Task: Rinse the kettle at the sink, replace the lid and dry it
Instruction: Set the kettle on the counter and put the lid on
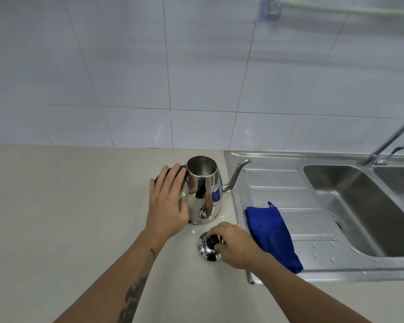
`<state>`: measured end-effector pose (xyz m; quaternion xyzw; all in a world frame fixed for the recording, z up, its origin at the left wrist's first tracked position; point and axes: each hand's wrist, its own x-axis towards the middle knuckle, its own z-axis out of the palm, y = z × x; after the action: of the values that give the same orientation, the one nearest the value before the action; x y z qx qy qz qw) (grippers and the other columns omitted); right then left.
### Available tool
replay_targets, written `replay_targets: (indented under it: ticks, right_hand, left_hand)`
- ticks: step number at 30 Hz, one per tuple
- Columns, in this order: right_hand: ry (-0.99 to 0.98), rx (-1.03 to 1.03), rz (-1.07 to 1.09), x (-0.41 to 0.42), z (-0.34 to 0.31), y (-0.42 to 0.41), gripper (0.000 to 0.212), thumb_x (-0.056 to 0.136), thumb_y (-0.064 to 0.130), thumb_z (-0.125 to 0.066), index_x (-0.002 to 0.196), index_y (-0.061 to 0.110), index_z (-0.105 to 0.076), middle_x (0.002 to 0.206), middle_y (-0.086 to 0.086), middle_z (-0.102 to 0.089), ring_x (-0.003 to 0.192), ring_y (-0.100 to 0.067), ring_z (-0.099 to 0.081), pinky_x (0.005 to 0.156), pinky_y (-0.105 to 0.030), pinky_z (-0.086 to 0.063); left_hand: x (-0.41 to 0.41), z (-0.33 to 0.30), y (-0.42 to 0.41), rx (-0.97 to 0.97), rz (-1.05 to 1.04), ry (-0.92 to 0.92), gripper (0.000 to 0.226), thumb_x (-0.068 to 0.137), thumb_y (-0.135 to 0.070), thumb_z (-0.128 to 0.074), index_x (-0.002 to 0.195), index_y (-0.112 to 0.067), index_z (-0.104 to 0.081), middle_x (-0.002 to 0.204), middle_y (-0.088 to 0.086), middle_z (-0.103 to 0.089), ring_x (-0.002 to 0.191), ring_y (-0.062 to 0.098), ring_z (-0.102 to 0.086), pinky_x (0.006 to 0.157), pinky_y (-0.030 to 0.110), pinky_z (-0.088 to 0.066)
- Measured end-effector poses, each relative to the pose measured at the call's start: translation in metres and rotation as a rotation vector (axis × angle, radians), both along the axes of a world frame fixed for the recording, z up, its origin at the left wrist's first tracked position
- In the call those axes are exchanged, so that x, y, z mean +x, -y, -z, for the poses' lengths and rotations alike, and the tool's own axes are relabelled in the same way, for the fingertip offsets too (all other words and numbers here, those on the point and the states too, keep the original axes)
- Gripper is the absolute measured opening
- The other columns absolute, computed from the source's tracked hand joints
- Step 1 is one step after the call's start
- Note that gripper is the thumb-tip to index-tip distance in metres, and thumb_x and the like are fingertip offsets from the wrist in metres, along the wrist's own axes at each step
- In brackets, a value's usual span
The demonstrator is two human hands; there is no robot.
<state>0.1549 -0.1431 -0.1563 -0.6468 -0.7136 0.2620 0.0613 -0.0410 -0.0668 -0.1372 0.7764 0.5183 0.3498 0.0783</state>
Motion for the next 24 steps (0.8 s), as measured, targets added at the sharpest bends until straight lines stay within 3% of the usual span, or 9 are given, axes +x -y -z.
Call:
replay_targets:
  ticks: [4,8,10,16,20,24]
  right_hand:
    - [0.007,0.048,0.019,0.0,0.004,0.005,0.028,0.089,0.021,-0.06,0.115,0.028,-0.066,0.118,0.007,-0.064,0.104,-0.015,-0.061,0.091,-0.036,-0.055]
    - [-0.296,0.09,0.249,0.006,0.004,0.011,0.016,0.089,0.017,-0.064,0.097,0.031,-0.064,0.099,0.011,-0.07,0.095,-0.01,-0.069,0.086,-0.034,-0.062]
    - [-0.413,0.139,0.339,0.009,-0.006,0.009,0.021,0.09,0.008,-0.066,0.092,0.029,-0.066,0.095,0.01,-0.072,0.097,-0.009,-0.071,0.082,-0.032,-0.063]
    - [-0.637,0.41,0.37,0.007,-0.076,-0.02,0.023,0.092,-0.002,-0.059,0.099,0.018,-0.069,0.097,0.001,-0.072,0.082,0.004,-0.071,0.066,-0.014,-0.057]
    - [-0.576,0.616,0.315,-0.006,-0.121,-0.055,0.015,0.091,0.006,-0.059,0.1,0.014,-0.067,0.095,-0.001,-0.071,0.091,-0.007,-0.068,0.072,-0.012,-0.055]
    - [-0.317,0.565,0.204,-0.019,-0.134,-0.091,0.015,0.09,0.021,-0.057,0.103,0.02,-0.064,0.093,0.001,-0.072,0.091,-0.02,-0.069,0.081,-0.039,-0.06]
  left_hand:
    - [0.001,-0.006,0.0,-0.033,-0.017,0.073,0.068,0.082,-0.01,-0.043,0.148,-0.024,-0.038,0.158,-0.01,-0.031,0.152,0.018,-0.016,0.121,0.049,-0.012]
    - [-0.001,-0.01,-0.001,-0.059,-0.028,0.117,0.066,0.084,-0.002,-0.049,0.145,-0.026,-0.044,0.155,-0.013,-0.037,0.15,0.015,-0.021,0.121,0.055,-0.019]
    - [0.0,-0.012,-0.001,-0.071,-0.044,0.164,0.065,0.084,0.001,-0.051,0.143,-0.027,-0.048,0.153,-0.014,-0.041,0.149,0.015,-0.025,0.121,0.055,-0.02]
    - [0.003,-0.015,-0.002,-0.078,-0.095,0.239,0.063,0.082,0.007,-0.051,0.135,-0.027,-0.059,0.145,-0.016,-0.05,0.146,0.014,-0.034,0.12,0.053,-0.025]
    - [0.003,-0.016,-0.005,-0.086,-0.105,0.25,0.063,0.081,0.007,-0.051,0.132,-0.028,-0.062,0.143,-0.016,-0.053,0.144,0.015,-0.037,0.116,0.055,-0.03]
    - [0.001,-0.016,-0.005,-0.081,-0.096,0.24,0.063,0.08,0.006,-0.051,0.133,-0.028,-0.061,0.143,-0.018,-0.052,0.143,0.015,-0.038,0.114,0.054,-0.034]
